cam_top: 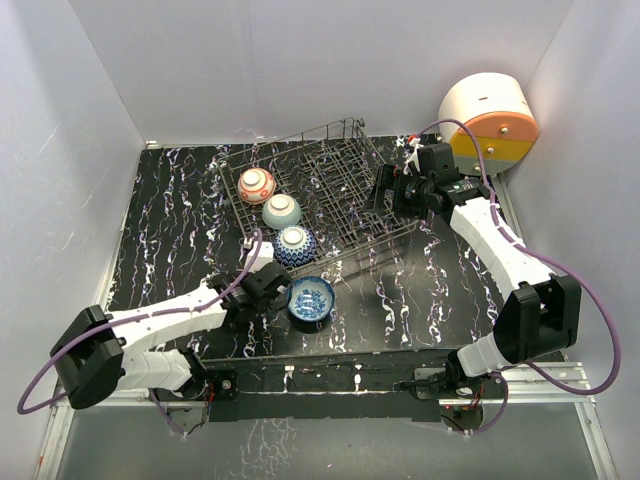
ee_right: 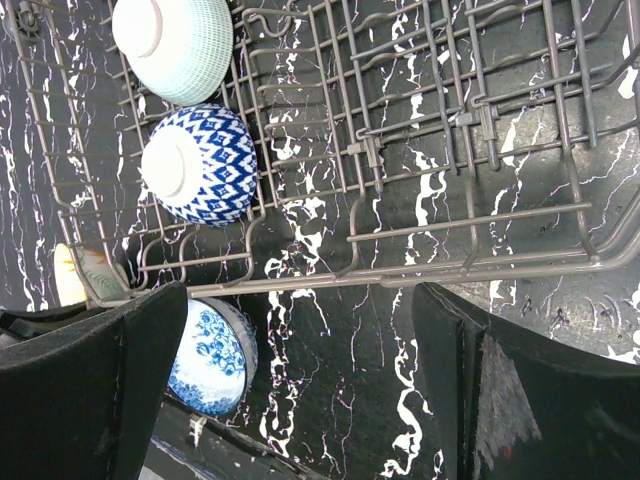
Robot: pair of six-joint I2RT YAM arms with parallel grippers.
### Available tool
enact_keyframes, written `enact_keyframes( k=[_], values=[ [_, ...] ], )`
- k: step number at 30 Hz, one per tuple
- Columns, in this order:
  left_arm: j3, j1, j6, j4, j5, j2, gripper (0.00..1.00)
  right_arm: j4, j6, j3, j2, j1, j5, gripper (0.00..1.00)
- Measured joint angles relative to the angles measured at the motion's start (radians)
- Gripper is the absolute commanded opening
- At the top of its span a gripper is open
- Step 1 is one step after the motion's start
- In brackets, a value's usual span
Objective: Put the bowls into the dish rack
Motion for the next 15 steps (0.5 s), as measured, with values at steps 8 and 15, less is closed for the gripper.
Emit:
enact_keyframes(
  k=[8,15],
  values=[
    [0.382,-0.003,-0.14,-0.446,0.039,-0.058,0.0,0.0,-0.001,0.0,0.0,0.0,0.01,0.99],
    [0.835,0.032,0.073,-0.429,0.019,0.006,0.0,-0.012,-0.001,0.024,0.0,0.0,0.028,0.99]
  ],
)
